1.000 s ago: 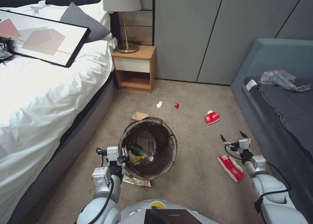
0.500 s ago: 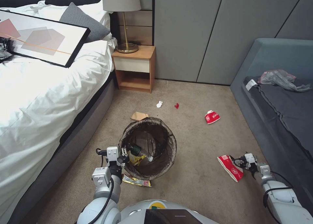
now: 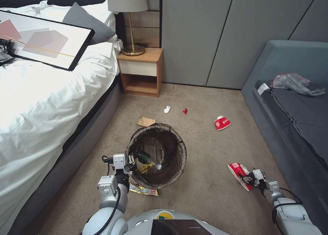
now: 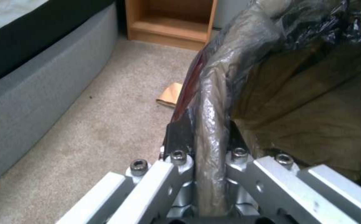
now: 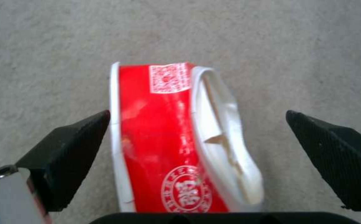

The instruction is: Pick up the trash bin, then pick up the garbage from the floor and place it into the trash bin.

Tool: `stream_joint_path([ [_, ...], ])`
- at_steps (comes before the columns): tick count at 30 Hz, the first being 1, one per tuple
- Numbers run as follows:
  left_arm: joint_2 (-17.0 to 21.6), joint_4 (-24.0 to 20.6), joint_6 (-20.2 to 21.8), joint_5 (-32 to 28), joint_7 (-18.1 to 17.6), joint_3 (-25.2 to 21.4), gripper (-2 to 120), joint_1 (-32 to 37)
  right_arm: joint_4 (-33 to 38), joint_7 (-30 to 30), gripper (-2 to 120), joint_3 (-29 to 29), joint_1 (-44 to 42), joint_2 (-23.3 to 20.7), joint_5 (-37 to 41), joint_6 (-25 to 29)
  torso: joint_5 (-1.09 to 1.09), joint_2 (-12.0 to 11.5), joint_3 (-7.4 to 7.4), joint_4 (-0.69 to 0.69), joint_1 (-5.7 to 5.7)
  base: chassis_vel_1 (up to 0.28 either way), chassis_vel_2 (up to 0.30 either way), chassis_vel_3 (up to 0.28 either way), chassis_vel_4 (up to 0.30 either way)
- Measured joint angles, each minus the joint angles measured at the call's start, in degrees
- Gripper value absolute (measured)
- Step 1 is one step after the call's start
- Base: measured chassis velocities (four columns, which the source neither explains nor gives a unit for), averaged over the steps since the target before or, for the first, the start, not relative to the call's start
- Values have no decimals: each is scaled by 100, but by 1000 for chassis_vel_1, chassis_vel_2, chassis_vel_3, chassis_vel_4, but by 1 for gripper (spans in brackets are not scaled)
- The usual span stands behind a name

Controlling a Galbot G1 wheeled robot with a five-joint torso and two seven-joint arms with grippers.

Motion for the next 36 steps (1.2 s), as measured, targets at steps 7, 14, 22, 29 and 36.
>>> stream_joint_path([
  [7,26,-5,-3,2,-4,-3,2,22,-245,19,100,-12,68,3,-97,115,0,0,0,-1,0,0,0,0,0],
  [14,41,-23,-6,5,-7,-8,2,43,-503,138,87,-69,215,-10,-98,133,-1,0,0,1,0,0,0,0,0],
  [22,58,-70,-12,19,-16,-23,2,90,-1177,249,55,-167,587,56,-53,252,-5,0,0,1,0,0,0,0,0],
  [29,71,-75,-20,27,-20,-13,2,88,-1116,264,27,-204,567,164,-27,268,-1,0,0,0,0,0,0,0,0],
  [36,87,-75,-30,17,-21,-9,2,74,-976,265,4,-203,498,193,-4,255,0,0,0,1,0,0,0,0,0],
])
